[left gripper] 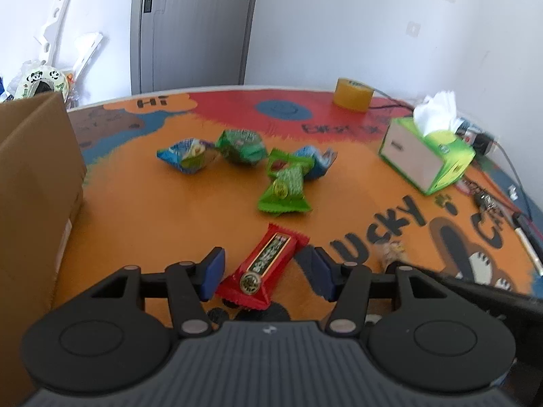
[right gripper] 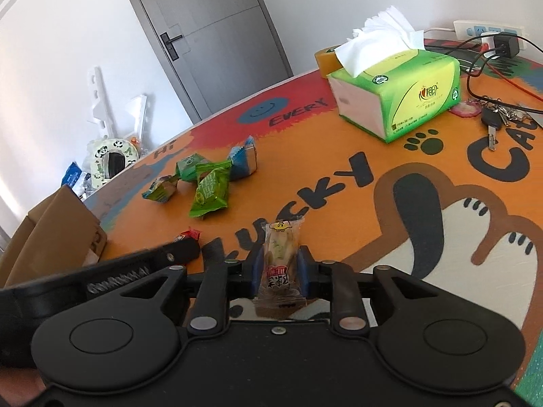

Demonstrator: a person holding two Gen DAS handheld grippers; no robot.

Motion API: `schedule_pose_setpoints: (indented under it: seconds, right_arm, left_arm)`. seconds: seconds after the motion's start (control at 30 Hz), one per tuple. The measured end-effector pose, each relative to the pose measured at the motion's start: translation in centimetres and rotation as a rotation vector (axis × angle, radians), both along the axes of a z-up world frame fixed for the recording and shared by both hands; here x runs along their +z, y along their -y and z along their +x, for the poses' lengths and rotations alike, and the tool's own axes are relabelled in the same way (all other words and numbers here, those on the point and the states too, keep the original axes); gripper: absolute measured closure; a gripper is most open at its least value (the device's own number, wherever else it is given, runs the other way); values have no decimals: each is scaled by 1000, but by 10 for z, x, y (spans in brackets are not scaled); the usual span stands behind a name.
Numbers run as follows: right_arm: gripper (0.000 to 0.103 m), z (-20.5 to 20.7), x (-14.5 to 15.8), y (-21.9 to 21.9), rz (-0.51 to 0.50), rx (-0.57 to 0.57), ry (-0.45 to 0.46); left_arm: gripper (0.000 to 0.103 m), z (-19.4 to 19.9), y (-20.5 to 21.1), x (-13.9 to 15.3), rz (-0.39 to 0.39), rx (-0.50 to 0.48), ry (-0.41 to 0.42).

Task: Organize snacks
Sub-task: 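Lift red candy bar in left tool and clear packet in right tool over the box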

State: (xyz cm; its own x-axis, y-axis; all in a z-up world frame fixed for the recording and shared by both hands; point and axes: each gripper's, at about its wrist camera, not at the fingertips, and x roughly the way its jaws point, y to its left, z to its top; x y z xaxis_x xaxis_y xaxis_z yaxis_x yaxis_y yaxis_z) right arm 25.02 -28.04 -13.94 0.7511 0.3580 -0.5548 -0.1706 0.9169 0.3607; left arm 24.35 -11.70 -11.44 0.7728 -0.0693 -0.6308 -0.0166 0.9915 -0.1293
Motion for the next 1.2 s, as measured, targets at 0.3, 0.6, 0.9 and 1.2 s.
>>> schedule_pose_setpoints:
  seconds: [0.3, 0.6, 0.9, 1.2]
  right_arm:
    - [74, 0, 1, -12, -50, 19, 22]
    - [84, -16, 12, -15, -16, 32, 39]
    - [84, -31, 40, -28, 15, 45, 106]
    - [84, -44, 65, -51, 43, 86, 168]
  left_arm:
    - [85, -2, -5, 1, 9, 1, 1]
    - [85, -25, -13, 22, -27, -6, 46]
    - [85, -48, -34, 54, -46, 23, 121]
    - [85, -69, -63, 81, -54, 64, 183]
